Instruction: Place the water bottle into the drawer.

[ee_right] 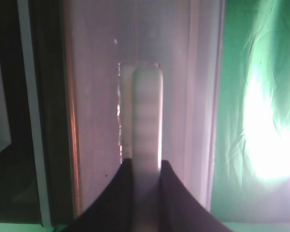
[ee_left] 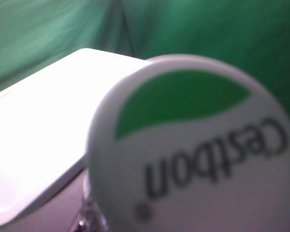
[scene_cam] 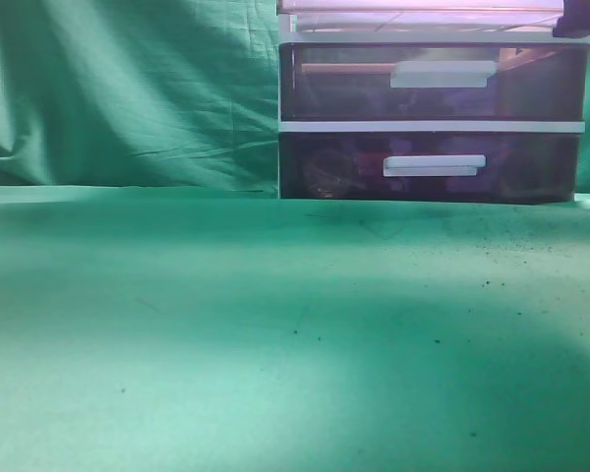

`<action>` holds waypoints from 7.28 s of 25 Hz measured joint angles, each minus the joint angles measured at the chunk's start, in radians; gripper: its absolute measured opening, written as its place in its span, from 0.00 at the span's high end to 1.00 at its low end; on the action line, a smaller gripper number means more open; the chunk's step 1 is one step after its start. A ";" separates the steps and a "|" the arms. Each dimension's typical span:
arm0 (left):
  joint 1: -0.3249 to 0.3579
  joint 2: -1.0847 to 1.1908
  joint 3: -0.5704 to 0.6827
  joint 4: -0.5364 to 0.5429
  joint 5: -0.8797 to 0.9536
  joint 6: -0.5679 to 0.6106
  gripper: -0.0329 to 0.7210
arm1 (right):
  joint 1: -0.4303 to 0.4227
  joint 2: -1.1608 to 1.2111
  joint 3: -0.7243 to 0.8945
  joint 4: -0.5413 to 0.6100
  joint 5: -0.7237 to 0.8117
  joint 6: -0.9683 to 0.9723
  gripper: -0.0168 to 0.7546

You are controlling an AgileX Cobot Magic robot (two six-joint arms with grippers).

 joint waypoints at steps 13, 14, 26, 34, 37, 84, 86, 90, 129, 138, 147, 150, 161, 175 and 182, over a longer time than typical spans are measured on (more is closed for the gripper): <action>0.000 0.198 -0.006 0.105 -0.020 0.002 0.56 | 0.001 0.000 0.000 0.002 0.002 0.000 0.83; 0.000 0.198 -0.006 0.105 -0.015 0.002 0.48 | 0.001 0.000 0.000 0.004 0.002 0.000 0.83; 0.000 0.176 -0.036 -0.197 -0.047 0.096 0.19 | 0.001 0.000 0.000 0.004 0.003 0.006 0.83; -0.023 0.237 -0.040 -0.666 -0.109 0.586 0.19 | 0.001 0.000 0.000 0.004 0.004 0.010 0.83; -0.057 0.291 -0.042 -0.940 -0.130 0.848 0.19 | 0.001 -0.002 0.000 0.004 0.004 0.010 0.83; -0.101 -0.308 -0.044 0.697 0.656 -0.630 0.86 | -0.209 0.088 -0.364 -0.174 0.426 0.048 0.83; -0.101 -0.386 0.078 0.660 0.654 -0.639 0.86 | -0.218 0.116 -0.405 -0.190 0.439 0.075 0.83; -0.101 -0.532 0.324 0.597 0.603 -0.655 0.86 | -0.223 0.192 -0.486 -0.208 0.436 0.109 0.83; -0.101 -0.832 0.648 0.702 0.467 -0.747 0.86 | -0.184 0.316 -0.590 -0.061 0.440 0.167 0.31; -0.101 -0.832 0.648 0.733 0.467 -0.747 0.86 | 0.002 0.210 -0.590 0.123 0.292 0.161 0.31; -0.101 -0.879 0.650 0.716 0.422 -0.887 0.86 | 0.392 -0.012 -0.590 0.875 0.210 -0.171 0.31; -0.101 -0.970 0.652 0.684 0.378 -0.897 0.86 | 0.544 -0.094 -0.590 1.081 0.083 -0.192 0.31; -0.101 -1.466 1.089 0.573 0.132 -0.839 0.86 | 0.891 -0.262 -0.590 1.237 -0.312 -0.199 0.91; -0.101 -1.745 1.717 0.507 -0.322 -0.850 0.86 | 1.068 -0.391 -0.590 1.237 -0.354 -0.173 0.98; -0.101 -1.745 1.904 0.497 -0.359 -0.852 0.86 | 1.075 -0.391 -0.590 1.237 -0.354 -0.151 0.98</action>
